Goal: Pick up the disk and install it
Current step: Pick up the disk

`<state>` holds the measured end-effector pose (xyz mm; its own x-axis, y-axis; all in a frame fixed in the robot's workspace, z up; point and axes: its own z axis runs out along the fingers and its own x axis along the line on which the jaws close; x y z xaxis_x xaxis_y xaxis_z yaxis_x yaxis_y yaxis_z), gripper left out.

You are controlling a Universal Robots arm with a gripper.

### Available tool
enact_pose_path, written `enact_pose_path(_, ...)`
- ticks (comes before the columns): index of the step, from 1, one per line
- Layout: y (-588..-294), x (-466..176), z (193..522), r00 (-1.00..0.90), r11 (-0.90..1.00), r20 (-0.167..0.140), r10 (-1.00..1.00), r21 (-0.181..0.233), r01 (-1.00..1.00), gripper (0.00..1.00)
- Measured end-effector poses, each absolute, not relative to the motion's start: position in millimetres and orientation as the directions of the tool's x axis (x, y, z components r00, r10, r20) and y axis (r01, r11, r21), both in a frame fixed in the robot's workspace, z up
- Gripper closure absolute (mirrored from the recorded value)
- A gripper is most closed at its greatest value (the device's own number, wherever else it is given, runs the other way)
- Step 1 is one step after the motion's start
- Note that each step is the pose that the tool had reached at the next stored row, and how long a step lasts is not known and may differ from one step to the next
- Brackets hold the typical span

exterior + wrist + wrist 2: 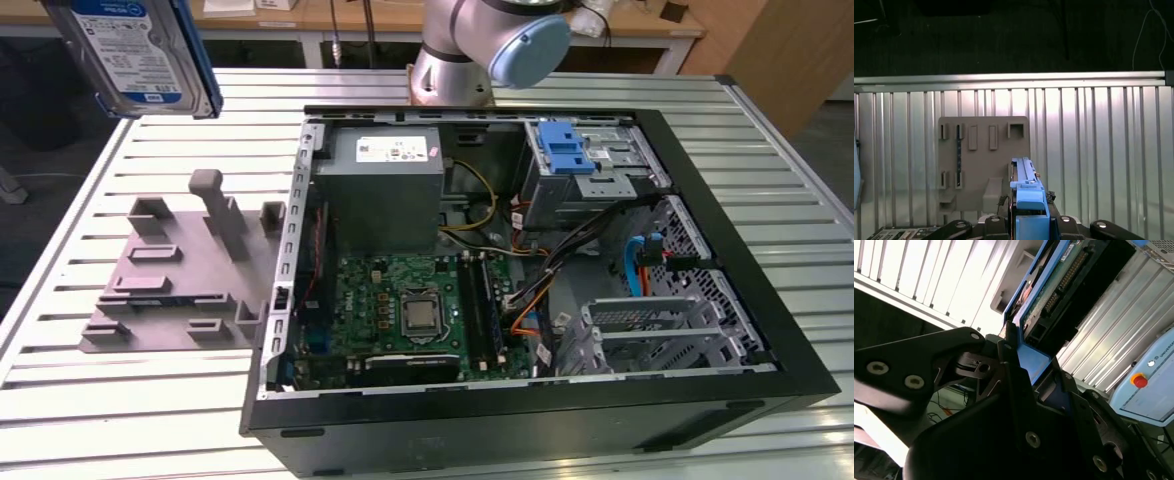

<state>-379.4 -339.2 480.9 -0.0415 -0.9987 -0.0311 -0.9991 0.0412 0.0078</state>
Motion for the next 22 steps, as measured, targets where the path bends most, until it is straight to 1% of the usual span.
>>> enact_pose_path(13, -352, -356, 481, -0.041, 0.041, -0.032, -0.999, 0.008, -0.999, 0.64)
enact_pose_path(22, -361, -353, 481, -0.042, 0.041, -0.032, -0.999, 0.008, -0.999, 0.64)
